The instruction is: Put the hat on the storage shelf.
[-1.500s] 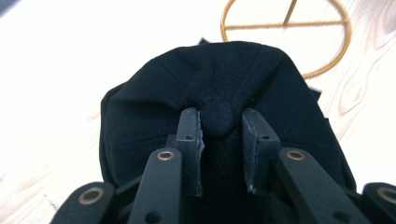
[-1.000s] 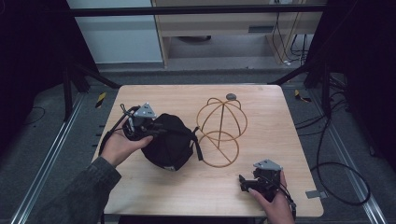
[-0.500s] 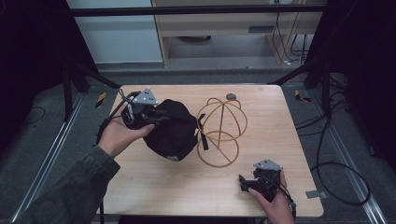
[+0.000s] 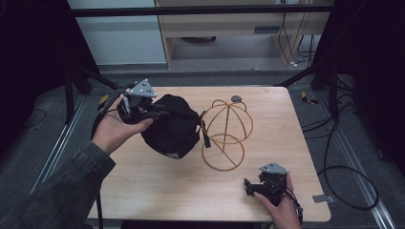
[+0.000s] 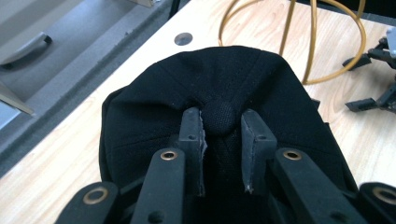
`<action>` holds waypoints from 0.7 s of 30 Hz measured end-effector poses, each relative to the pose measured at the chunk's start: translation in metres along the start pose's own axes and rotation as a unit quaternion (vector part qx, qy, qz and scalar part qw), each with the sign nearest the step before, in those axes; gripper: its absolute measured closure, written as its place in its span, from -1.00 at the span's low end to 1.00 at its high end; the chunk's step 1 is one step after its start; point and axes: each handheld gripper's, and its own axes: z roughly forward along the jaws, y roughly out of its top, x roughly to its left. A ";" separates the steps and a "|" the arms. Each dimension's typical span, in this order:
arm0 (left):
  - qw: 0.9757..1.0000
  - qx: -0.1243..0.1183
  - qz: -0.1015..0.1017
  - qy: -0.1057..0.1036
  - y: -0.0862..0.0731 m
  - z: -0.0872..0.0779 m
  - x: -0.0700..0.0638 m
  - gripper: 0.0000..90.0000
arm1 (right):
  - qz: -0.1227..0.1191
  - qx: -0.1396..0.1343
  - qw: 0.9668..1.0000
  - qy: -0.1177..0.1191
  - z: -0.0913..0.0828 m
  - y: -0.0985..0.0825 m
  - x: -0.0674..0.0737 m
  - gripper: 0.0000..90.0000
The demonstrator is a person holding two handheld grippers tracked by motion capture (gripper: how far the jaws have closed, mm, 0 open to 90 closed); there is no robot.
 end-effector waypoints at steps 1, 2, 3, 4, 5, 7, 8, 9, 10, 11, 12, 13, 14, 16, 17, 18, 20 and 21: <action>1.000 -0.002 -0.001 0.000 0.002 -0.001 0.001 0.62 | 0.000 -0.001 1.000 0.000 0.000 0.000 0.000 -0.99; 1.000 -0.005 -0.002 -0.001 0.004 -0.002 0.001 0.62 | 0.000 -0.001 1.000 0.000 0.000 0.000 0.000 -0.99; 1.000 -0.009 -0.002 -0.002 0.006 -0.003 0.001 0.62 | -0.001 -0.001 1.000 0.000 0.000 0.000 0.000 -0.99; 1.000 -0.013 -0.003 -0.003 0.008 -0.005 0.000 0.62 | -0.001 -0.001 1.000 0.000 0.000 0.000 0.000 -0.99; 1.000 -0.013 0.000 -0.003 0.010 -0.006 0.000 0.62 | -0.001 -0.001 1.000 0.000 0.000 0.000 0.000 -0.99; 1.000 -0.015 0.002 0.000 0.013 -0.010 -0.001 0.62 | -0.001 -0.001 1.000 0.000 0.000 0.000 0.000 -0.99; 1.000 -0.014 0.003 0.002 0.014 -0.012 -0.001 0.62 | -0.001 -0.001 1.000 0.000 0.000 0.000 0.000 -0.99; 1.000 -0.015 0.002 0.004 0.015 -0.015 -0.001 0.62 | -0.001 -0.001 1.000 0.000 0.000 0.000 0.000 -0.99; 1.000 -0.017 0.001 0.003 0.016 -0.018 -0.001 0.62 | -0.001 0.000 1.000 0.000 0.000 0.000 0.000 -0.99; 1.000 -0.017 0.000 0.002 0.017 -0.021 0.000 0.62 | -0.001 -0.001 1.000 -0.001 0.000 0.000 0.000 -0.99; 1.000 -0.018 -0.002 0.002 0.018 -0.023 0.001 0.62 | -0.001 -0.001 1.000 0.000 0.000 0.000 0.000 -0.99; 1.000 -0.019 -0.003 0.001 0.019 -0.025 0.002 0.62 | -0.001 -0.001 1.000 0.000 0.000 0.000 0.000 -0.99; 1.000 -0.020 -0.004 0.003 0.021 -0.028 0.004 0.62 | -0.001 -0.001 1.000 0.000 0.000 0.000 0.000 -0.99; 1.000 -0.026 -0.011 0.006 0.023 -0.032 0.007 0.62 | -0.002 -0.001 1.000 0.000 0.000 0.000 0.000 -0.99; 1.000 -0.027 -0.012 0.008 0.024 -0.034 0.009 0.62 | -0.002 -0.001 1.000 0.000 0.000 0.000 0.000 -0.99; 0.999 -0.029 -0.016 0.008 0.025 -0.035 0.010 0.62 | -0.001 -0.001 1.000 0.000 0.000 0.000 0.000 -0.99; 0.999 -0.031 -0.021 0.009 0.026 -0.037 0.012 0.62 | -0.002 -0.001 1.000 0.000 0.000 0.000 0.000 -0.99; 0.999 -0.034 -0.023 0.008 0.026 -0.038 0.012 0.63 | -0.001 -0.001 1.000 0.000 0.000 0.000 0.000 -0.99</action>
